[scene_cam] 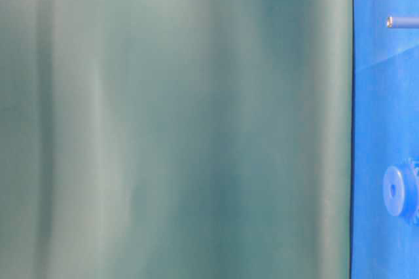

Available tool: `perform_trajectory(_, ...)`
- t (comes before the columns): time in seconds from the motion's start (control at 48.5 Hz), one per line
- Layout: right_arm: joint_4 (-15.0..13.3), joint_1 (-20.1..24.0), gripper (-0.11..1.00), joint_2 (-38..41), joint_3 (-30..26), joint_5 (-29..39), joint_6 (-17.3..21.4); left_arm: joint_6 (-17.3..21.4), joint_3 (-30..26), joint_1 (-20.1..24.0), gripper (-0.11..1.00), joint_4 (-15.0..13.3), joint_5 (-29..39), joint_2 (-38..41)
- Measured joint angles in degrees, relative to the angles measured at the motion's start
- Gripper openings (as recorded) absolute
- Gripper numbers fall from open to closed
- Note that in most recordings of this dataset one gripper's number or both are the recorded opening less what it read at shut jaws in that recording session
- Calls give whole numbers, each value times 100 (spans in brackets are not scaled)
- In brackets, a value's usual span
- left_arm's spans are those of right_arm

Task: Insert the shaft placed at a random location into the center hole of the small gear at another random location.
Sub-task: 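Move the right gripper left and lower it around the silver shaft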

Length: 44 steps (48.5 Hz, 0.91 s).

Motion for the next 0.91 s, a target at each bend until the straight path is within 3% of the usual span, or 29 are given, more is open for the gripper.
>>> perform_trajectory(0.124, -18, -35, -6, 44, 0, 26, -88, 35, -9, -9, 0, 0, 0, 18)
perform_trajectory(0.536, 53, -826, -1, 844, 97, -229, -88, 35, 53, 0, 0, 0, 9, 18)
perform_trajectory(0.639, 185, -1011, 13, 1283, 132, -501, -70, 26, 53, -9, 0, 0, 0, 18)
perform_trajectory(0.845, 369, -1134, 71, 2338, 132, -1028, -70, 26, 53, 0, 0, 0, 26, 0)
perform_trajectory(0.907, 422, -1143, 84, 2716, 123, -1160, -70, 35, 62, 0, 0, 0, 35, 0)
